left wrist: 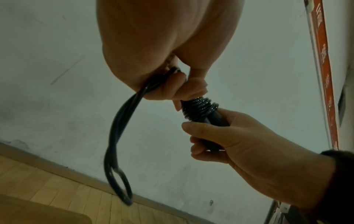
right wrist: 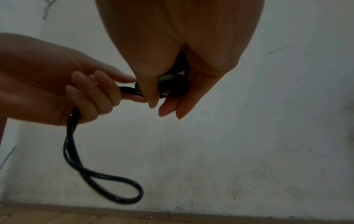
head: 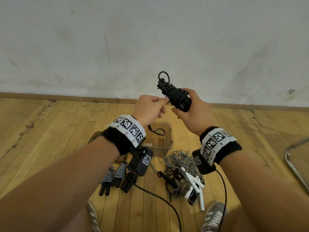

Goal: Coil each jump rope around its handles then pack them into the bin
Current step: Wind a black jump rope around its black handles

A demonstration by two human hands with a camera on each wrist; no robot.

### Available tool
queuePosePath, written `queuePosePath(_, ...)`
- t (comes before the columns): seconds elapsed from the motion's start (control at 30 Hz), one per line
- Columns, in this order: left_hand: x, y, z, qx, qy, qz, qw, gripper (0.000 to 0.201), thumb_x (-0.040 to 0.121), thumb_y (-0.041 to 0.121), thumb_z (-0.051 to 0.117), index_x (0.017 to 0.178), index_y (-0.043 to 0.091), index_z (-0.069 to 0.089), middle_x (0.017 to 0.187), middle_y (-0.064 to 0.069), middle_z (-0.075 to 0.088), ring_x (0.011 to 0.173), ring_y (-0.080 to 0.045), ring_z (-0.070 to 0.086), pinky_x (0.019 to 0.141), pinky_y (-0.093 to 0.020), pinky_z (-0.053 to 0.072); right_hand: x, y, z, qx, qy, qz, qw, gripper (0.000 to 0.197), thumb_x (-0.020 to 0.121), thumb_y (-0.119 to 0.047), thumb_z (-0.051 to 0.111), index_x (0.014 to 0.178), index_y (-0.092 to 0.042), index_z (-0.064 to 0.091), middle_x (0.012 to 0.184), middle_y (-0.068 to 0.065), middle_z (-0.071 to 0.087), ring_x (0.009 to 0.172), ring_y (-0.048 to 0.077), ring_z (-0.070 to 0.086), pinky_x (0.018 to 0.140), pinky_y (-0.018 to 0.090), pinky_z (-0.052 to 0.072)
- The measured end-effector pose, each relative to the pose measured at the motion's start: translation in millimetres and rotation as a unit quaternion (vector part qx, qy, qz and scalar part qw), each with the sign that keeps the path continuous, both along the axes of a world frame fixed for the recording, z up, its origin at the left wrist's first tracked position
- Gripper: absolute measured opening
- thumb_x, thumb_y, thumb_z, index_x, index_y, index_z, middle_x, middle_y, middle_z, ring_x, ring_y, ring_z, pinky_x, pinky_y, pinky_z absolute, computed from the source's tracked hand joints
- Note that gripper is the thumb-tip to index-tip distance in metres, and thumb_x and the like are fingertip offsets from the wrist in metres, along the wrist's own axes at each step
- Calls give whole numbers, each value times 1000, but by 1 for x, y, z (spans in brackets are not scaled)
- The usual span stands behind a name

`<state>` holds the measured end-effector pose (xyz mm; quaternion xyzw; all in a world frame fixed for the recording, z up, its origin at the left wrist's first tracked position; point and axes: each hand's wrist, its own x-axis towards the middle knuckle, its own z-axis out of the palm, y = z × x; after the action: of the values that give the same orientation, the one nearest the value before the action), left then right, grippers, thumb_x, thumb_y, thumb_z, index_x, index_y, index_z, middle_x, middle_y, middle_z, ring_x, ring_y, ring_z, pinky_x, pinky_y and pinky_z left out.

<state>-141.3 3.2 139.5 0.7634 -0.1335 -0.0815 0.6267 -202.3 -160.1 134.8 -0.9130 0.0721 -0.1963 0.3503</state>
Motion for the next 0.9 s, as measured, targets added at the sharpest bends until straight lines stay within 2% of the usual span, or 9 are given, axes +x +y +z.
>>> queuePosePath(0.07, -2, 0, 0, -1, 2, -1, 1000, 33, 93, 45, 69, 86, 15, 79, 65, 0, 70, 51, -8, 58, 60, -22, 44, 1, 3, -2, -36, -1, -8, 999, 69, 89, -28, 77, 147, -28, 40, 121, 1, 69, 95, 15, 66, 66, 12, 44)
queuePosePath(0.2, 2, 1, -4, -17, 16, 61, 998, 41, 87, 56, 72, 79, 16, 78, 67, -2, 74, 54, -8, 63, 62, -26, 46, 1, 13, -10, -26, -5, 84, 996, 78, 94, -33, 69, 157, -24, 25, 129, 1, 62, 98, 14, 66, 79, 22, 53)
queuePosePath(0.27, 6, 4, -4, -15, 33, 90, 995, 46, 85, 59, 73, 80, 13, 78, 66, -2, 75, 53, -7, 65, 58, -23, 43, 0, 19, -13, 11, 0, 125, 992, 67, 104, -34, 54, 160, -22, 20, 133, -4, 55, 108, 10, 60, 88, 21, 51)
queuePosePath(0.37, 8, 6, -6, -20, 64, 96, 993, 50, 82, 62, 74, 84, 12, 78, 64, 1, 73, 50, -5, 64, 54, -23, 40, 0, 21, -14, 88, 12, 153, 984, 49, 111, -27, 36, 159, -26, 25, 130, -4, 57, 107, 12, 60, 99, 35, 51)
queuePosePath(0.47, 9, 7, -5, -41, 83, 83, 992, 53, 81, 63, 75, 86, 10, 77, 66, 1, 71, 54, -7, 63, 52, -22, 39, 0, 18, -10, 124, 17, 172, 977, 42, 109, -27, 43, 150, -37, 37, 112, 8, 62, 102, 25, 64, 96, 47, 54)
queuePosePath(0.57, 10, 8, 0, -52, 82, 60, 993, 49, 85, 59, 73, 77, 10, 73, 66, 2, 67, 58, -10, 60, 51, -22, 38, 0, 17, -4, 229, 38, 152, 961, 55, 103, -28, 59, 150, -41, 34, 110, 11, 65, 92, 30, 70, 89, 44, 60)
queuePosePath(0.67, 10, 6, 4, -63, 79, 18, 995, 48, 91, 57, 67, 85, 10, 75, 72, 1, 69, 65, -12, 65, 59, -25, 43, 0, 14, 2, 327, 95, 144, 929, 50, 102, -26, 59, 148, -26, 40, 104, 15, 72, 82, 26, 71, 84, 40, 61)
queuePosePath(0.8, 10, 5, 0, -42, 81, -18, 996, 53, 92, 63, 61, 103, 15, 78, 88, 0, 78, 88, -17, 72, 84, -32, 54, 0, 11, 3, 300, 58, 146, 941, 34, 102, -16, 60, 134, -8, 57, 94, 7, 70, 79, 15, 69, 82, 35, 61)
queuePosePath(0.9, 8, 4, 1, -43, 86, 7, 995, 45, 92, 56, 67, 102, 12, 77, 81, 0, 79, 69, -11, 68, 68, -28, 53, 2, 5, -2, 232, 20, 109, 966, 46, 96, -20, 69, 139, -15, 55, 110, -2, 70, 93, 12, 70, 89, 41, 60)
